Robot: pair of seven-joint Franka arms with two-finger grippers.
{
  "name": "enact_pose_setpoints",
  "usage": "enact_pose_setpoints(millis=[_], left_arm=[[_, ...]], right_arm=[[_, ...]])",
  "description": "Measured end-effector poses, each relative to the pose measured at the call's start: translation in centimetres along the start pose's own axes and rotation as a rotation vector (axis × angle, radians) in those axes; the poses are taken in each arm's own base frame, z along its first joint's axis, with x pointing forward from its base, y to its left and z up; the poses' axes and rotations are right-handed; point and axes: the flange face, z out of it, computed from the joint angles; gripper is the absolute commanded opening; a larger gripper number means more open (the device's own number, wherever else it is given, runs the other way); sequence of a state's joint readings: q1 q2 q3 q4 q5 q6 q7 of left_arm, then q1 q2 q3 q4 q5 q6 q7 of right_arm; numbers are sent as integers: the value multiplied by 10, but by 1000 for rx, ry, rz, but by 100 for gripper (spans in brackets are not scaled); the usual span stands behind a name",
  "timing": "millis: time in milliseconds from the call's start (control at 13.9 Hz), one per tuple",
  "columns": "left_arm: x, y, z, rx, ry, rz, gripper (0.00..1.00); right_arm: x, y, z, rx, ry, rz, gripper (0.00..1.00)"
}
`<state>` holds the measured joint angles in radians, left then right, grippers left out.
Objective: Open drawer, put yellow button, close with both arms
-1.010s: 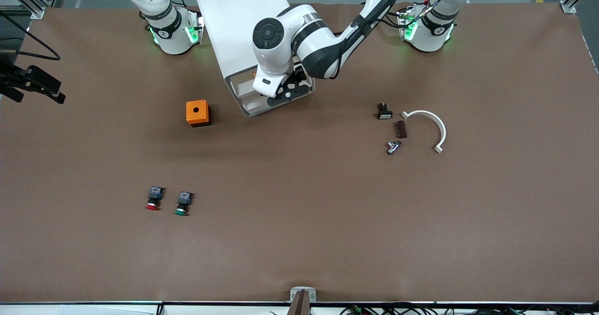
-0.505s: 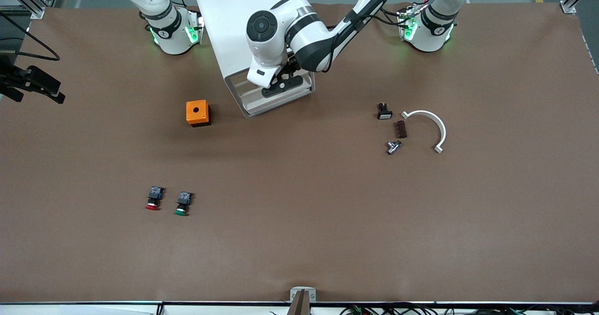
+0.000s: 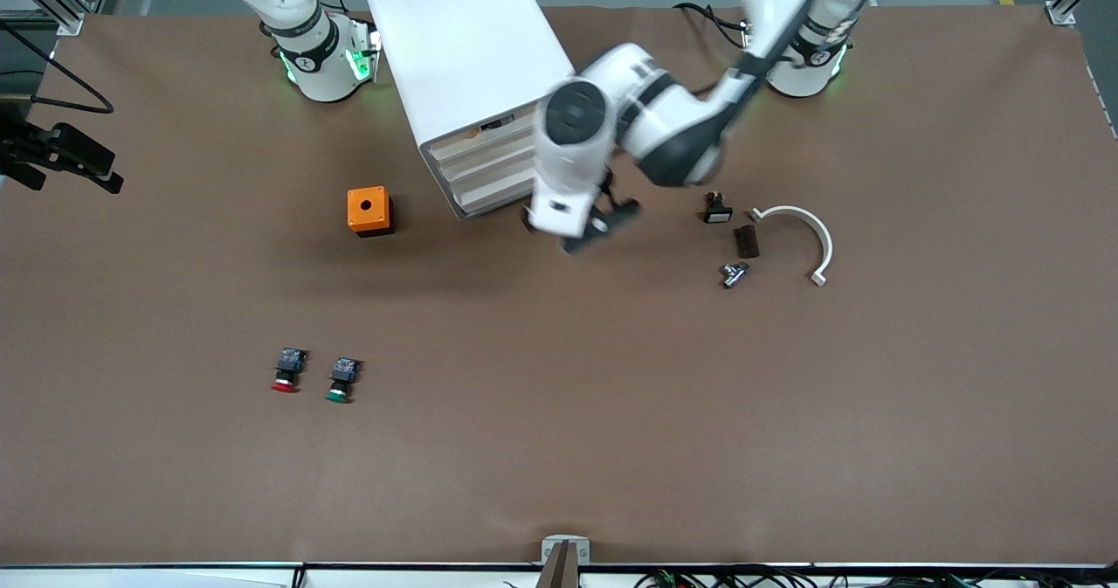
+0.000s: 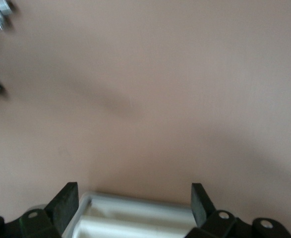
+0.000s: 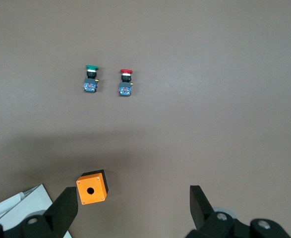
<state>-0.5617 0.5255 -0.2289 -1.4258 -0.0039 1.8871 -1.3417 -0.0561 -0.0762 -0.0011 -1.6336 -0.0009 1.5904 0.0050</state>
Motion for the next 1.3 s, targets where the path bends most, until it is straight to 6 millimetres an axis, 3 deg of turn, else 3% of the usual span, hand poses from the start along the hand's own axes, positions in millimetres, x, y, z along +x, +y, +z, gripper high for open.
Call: enact_pose_setpoints(millis=[144, 505, 1082, 1298], left_arm=[[77, -32, -40, -24, 29, -17, 100], [167, -109, -119, -37, 61, 52, 100], [229, -227, -204, 3, 69, 238, 100], [238, -260, -224, 17, 64, 301, 100]], right_arm=[[0, 0, 0, 0, 0, 0, 100], [0, 0, 0, 0, -2, 4, 100], [0, 0, 1, 0, -3, 5, 100], [0, 0, 1, 0, -3, 5, 100]])
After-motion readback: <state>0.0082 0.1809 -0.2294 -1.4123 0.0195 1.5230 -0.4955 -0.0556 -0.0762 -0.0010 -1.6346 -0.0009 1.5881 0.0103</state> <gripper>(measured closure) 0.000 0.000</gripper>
